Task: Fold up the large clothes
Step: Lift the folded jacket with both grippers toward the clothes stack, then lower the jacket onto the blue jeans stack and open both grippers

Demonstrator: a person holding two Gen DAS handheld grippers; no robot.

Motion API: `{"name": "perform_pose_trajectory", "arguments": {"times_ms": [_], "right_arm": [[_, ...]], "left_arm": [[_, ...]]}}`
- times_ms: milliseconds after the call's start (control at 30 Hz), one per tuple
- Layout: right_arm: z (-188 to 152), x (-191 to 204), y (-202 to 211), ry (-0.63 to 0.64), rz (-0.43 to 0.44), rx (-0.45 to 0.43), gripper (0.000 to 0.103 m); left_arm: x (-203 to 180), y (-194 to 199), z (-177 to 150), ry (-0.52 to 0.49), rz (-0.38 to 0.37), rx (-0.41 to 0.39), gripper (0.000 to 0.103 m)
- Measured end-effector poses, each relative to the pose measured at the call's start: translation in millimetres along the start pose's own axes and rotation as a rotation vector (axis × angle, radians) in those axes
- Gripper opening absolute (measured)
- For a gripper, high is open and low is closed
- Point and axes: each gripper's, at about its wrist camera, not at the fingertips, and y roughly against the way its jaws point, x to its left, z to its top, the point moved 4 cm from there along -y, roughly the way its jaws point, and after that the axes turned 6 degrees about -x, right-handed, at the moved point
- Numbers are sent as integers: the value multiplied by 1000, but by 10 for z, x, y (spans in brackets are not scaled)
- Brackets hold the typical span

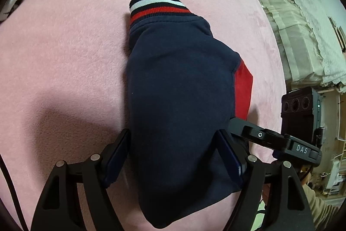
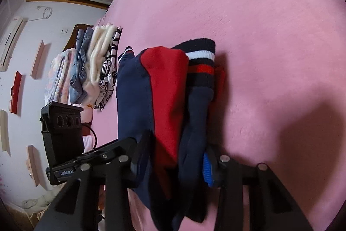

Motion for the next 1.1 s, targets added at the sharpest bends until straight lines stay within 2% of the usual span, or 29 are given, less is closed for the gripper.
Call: {"name": "perform_pose_trajectory", "arguments": {"times_ms": [167,233,300,400,467,733,933,1100], "right_arm": [[5,-35,-29,-35,30,11,43],[3,-45,-44,-47,43,12,41],[-5,-44,-20,-46,42,13,38],[-4,48,27,-7,14,7,33],[-11,150,71,20,-11,0,32],[-104,573,259,80,-55,-24,30],[-232,1005,326,114,-39,-28,30],[-319,1560,294,155,-27,-49,30]], "left_arm": [[2,-35,-3,7,-8,3,73],[-23,-31,-7,1,-5,0,67],[-32,39,-31,-16,8,-1,55],[-132,126,-26,-49,33,-8,46],[-202,193,-12,-62,47,-12,44],[-422,681,-1,-97,78,-37,43],[-389,1146,-41,-95,47,-69,43],[-233,1688,38,-91,10,-109,43]]}}
